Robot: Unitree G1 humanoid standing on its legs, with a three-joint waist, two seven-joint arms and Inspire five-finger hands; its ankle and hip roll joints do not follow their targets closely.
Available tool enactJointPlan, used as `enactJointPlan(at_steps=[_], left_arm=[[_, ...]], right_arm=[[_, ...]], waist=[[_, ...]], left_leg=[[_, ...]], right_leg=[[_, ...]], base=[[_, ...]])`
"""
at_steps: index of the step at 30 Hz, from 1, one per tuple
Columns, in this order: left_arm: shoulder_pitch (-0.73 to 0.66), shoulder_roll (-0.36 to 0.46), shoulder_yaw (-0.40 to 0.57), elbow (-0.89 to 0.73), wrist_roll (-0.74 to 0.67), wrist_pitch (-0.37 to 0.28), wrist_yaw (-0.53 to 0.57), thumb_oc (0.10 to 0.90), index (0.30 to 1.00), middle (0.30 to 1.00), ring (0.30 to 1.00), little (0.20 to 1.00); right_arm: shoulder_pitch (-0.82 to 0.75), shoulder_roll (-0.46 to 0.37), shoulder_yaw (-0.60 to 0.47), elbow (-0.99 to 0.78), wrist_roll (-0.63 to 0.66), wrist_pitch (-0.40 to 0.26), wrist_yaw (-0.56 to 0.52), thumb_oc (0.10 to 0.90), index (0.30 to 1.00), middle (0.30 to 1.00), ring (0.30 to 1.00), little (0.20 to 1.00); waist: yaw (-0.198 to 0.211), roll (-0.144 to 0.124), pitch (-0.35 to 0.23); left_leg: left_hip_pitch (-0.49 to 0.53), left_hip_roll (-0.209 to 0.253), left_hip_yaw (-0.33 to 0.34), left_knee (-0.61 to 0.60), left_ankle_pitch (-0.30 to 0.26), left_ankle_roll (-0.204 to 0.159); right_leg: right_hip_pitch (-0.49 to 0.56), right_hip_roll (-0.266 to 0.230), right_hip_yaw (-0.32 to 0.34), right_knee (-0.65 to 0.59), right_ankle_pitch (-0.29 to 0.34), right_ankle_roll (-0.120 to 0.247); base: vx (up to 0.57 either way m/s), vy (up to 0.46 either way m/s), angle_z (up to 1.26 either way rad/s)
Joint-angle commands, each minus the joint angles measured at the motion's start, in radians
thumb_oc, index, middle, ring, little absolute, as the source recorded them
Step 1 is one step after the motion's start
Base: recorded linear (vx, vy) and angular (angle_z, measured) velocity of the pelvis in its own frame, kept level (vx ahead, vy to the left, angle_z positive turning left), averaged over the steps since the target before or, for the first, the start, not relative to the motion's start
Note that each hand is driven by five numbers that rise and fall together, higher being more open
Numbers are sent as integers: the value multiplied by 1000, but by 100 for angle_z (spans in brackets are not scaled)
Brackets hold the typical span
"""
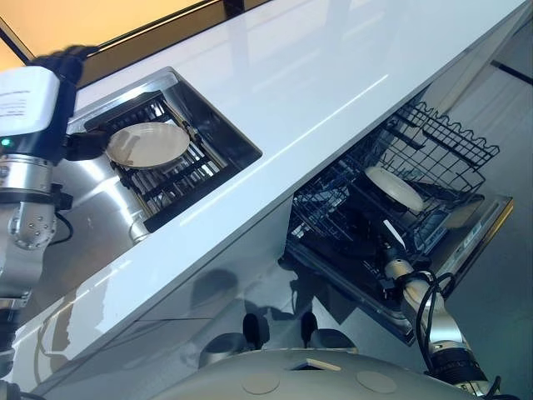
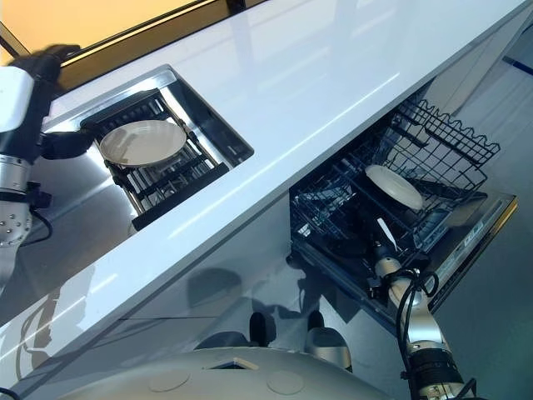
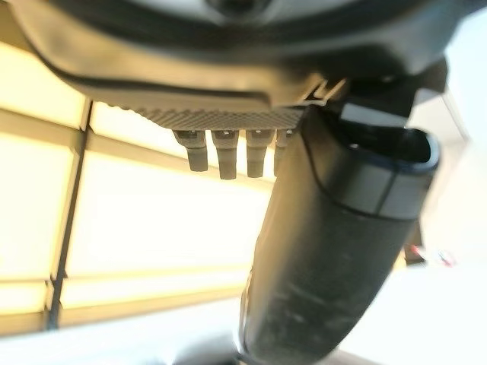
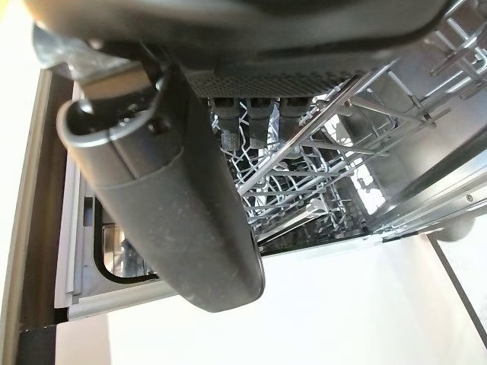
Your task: Pick up plates and place into dishwasher.
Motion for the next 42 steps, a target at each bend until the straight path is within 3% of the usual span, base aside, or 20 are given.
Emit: enactJointPlan(at_steps=[1,12,24,31,38,42], left_arm=[[-169,60,-30,23,-8,28,-9,800,900,900,900,900],[-169,20,-102,59,-46,40,-166,800,900,900,900,900],[-211,13,-162,102,12,95,-207,800,900,900,900,900],[-246,20,-210,168,79,132,-150,800,900,900,900,900],[-279,9,-268,259,180,240,-23,800,900,900,900,900],[-306,8,-302,310,203,295,-3,800,900,900,900,900]], right_arm=[[-61,-29,9,-62,14,-100,-17,800,900,900,900,900],[-57,-40,1,-51,12,-99,-2,800,900,900,900,900],[-73,-59,21,-51,12,-88,3,800,900,900,900,900],[-76,-69,32,-46,9,-81,7,800,900,900,900,900],[-79,-90,48,-42,7,-73,14,800,900,900,900,900],[-82,-107,55,-46,8,-60,22,800,900,900,900,900]], waist=[[-23,46,-60],[-32,49,-44],[-38,52,-32],[-49,53,-26],[-65,49,-14],[-74,46,-6]], left_leg=[[21,-34,-17,5,-129,11],[19,-33,-11,9,-126,12],[14,-35,-12,10,-122,13],[14,-36,-4,11,-123,14],[12,-36,0,12,-123,18],[10,-35,4,15,-123,20]], right_leg=[[-36,72,-39,132,-163,29],[-37,74,-36,133,-161,30],[-45,73,-36,139,-160,30],[-46,73,-32,141,-158,31],[-57,76,-18,155,-160,29],[-65,77,-11,164,-160,29]], base=[[0,0,0],[4,1,-4],[0,0,0],[18,12,-1],[47,39,-1],[46,52,-4]])
